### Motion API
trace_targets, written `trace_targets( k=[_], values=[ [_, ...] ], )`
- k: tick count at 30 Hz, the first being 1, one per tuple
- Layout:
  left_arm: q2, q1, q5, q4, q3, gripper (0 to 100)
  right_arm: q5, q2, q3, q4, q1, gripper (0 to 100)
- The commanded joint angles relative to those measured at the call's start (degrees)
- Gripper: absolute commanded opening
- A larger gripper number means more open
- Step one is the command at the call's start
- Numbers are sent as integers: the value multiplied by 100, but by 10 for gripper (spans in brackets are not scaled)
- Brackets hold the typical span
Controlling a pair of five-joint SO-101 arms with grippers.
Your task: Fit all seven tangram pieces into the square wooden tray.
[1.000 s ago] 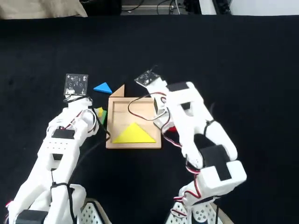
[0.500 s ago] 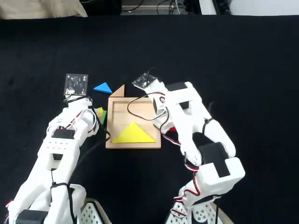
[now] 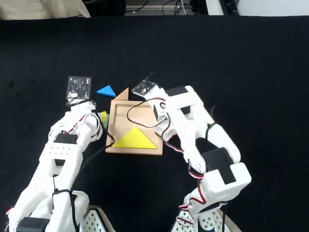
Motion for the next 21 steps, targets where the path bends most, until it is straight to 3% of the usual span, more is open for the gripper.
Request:
trace_targets(
  k=[1, 10, 16, 21],
  values=[
    [-79, 127, 35, -114, -40, 196, -132, -13, -136, -176, -79, 333],
    [-79, 127, 35, -105, -31, 195, -132, 497, -321, -378, 457, 325],
    [-79, 127, 35, -105, -31, 195, -132, 541, -330, -369, 466, 160],
    [-79, 127, 26, -114, -31, 195, -141, 505, -356, -378, 475, 153]
  ],
)
